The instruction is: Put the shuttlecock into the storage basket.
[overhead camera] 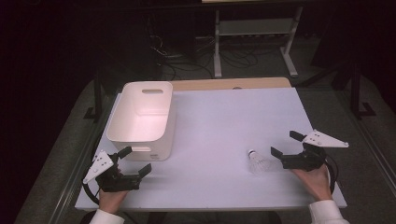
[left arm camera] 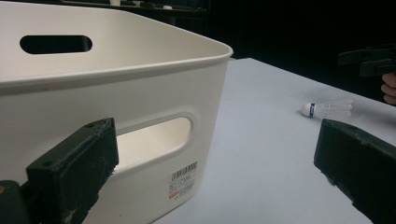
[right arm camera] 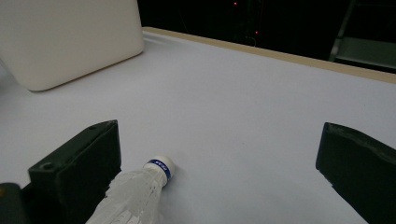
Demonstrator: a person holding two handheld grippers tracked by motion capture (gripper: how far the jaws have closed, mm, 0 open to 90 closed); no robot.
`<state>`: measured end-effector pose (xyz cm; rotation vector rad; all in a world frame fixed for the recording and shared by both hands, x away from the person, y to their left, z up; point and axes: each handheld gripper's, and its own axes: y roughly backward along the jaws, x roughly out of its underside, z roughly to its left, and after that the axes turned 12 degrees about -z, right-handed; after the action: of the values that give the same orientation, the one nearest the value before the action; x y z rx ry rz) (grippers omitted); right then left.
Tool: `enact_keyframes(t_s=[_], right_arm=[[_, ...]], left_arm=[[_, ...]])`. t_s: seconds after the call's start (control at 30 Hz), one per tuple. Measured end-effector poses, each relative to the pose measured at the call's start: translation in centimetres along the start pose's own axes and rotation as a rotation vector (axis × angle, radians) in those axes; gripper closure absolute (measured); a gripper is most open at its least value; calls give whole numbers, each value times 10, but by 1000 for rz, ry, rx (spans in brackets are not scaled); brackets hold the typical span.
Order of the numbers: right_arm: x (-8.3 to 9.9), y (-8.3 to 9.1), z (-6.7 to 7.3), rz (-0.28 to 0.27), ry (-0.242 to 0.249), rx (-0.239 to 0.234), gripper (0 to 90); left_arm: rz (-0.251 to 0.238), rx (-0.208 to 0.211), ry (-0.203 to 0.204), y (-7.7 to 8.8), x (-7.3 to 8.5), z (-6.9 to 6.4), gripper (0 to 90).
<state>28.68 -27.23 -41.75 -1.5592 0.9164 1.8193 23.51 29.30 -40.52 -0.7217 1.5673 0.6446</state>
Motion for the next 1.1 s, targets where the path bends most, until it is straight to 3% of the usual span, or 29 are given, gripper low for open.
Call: enact_keyframes(t_s=[0.53,0.73,1.1], right_arm=[[-2,-1,2,14,9,16,0],[-10,-3,3,5,15,11,0],[-17,-10,5,45,20,-12,0]], left_arm=[[-13,-4,-3,2,0,-2,0],[-6,-7,-7,2,0,-1,0],[-5,-10,-11,2,0,-1,0]])
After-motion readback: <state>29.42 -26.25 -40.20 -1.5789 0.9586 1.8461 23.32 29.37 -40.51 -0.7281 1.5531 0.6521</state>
